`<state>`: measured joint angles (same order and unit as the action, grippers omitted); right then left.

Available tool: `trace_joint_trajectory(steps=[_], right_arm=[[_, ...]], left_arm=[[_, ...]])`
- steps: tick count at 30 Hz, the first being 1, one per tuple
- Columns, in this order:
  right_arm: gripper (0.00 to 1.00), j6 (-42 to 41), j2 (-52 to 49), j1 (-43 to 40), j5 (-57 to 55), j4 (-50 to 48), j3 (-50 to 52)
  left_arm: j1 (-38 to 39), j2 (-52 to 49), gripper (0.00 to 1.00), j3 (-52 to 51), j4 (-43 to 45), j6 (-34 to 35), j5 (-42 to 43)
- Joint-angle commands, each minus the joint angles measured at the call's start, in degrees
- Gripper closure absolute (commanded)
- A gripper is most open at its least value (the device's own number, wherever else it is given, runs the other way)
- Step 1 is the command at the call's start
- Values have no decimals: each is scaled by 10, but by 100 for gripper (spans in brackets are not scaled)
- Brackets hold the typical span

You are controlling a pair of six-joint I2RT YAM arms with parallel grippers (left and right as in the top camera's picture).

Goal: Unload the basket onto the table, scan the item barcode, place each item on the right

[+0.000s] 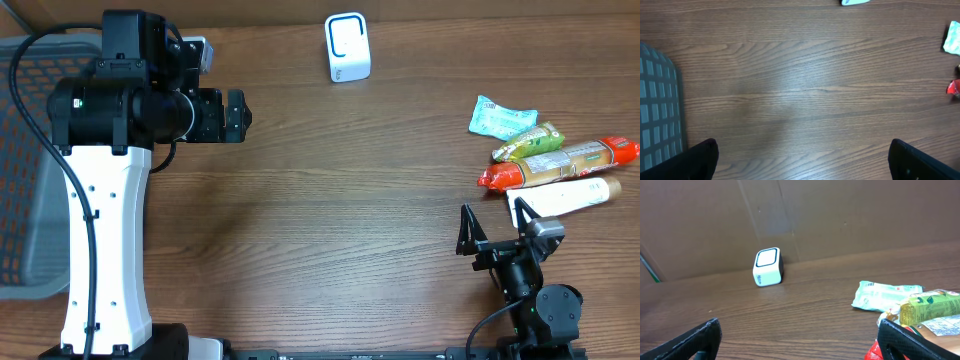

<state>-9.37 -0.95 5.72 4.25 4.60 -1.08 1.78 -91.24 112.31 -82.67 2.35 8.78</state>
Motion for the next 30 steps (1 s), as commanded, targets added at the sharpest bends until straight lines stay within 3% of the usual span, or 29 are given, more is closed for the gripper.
trace_joint_trajectory(steps=[1, 4, 7, 20, 25, 30], right_arm=[[0, 9, 7, 3, 3, -2, 6], [0, 9, 7, 3, 3, -2, 6], [0, 9, 7, 3, 3, -2, 6], [0, 9, 7, 3, 3, -2, 6], [0, 9, 7, 3, 3, -2, 6], [0, 9, 7, 3, 3, -2, 6]], left_arm=[[1, 44, 0, -6, 2, -13, -14], [1, 99, 0, -51, 27, -13, -50], [0, 177, 1, -151, 107, -13, -54], [-29, 604, 0, -766, 743, -31, -13], [-29, 720, 0, -930, 871, -49, -13], [-29, 795, 0, -1031, 905, -89, -12]])
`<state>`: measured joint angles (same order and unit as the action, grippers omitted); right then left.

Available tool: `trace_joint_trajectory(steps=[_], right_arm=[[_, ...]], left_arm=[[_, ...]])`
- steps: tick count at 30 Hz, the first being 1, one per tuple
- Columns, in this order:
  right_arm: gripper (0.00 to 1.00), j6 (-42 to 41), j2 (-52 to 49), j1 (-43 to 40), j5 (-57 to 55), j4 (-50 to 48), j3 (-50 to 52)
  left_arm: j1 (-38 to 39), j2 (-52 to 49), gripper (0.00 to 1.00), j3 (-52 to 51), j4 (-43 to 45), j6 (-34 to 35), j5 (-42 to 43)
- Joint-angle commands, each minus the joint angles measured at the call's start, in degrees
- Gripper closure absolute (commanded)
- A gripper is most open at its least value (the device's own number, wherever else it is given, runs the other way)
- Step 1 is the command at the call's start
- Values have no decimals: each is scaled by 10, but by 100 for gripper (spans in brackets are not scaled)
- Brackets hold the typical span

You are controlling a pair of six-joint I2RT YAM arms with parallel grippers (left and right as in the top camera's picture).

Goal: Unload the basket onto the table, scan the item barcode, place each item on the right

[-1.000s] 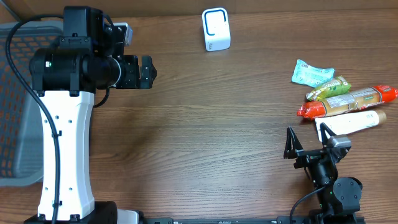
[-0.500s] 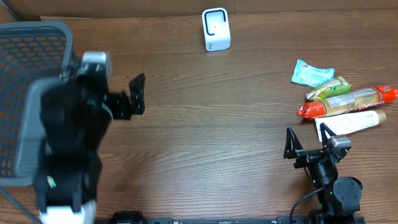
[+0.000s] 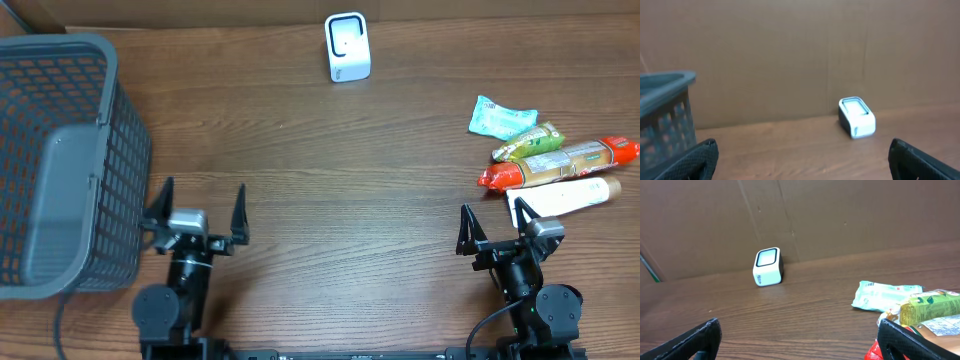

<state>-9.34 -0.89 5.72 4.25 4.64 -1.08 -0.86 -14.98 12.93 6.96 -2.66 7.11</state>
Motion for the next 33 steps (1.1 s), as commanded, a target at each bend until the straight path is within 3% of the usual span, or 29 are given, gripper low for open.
trace_joint_trajectory(steps=[1, 7, 13, 33], right_arm=[[0, 9, 6, 3, 3, -3, 6], [0, 9, 6, 3, 3, -2, 6], [0, 9, 6, 3, 3, -3, 6], [0, 9, 6, 3, 3, -2, 6]], left_arm=[[-2, 44, 1, -50, 7, -48, 4], [-2, 123, 1, -126, 4, -68, 4], [-2, 148, 0, -127, -108, -63, 4], [-2, 147, 1, -127, -108, -63, 1]])
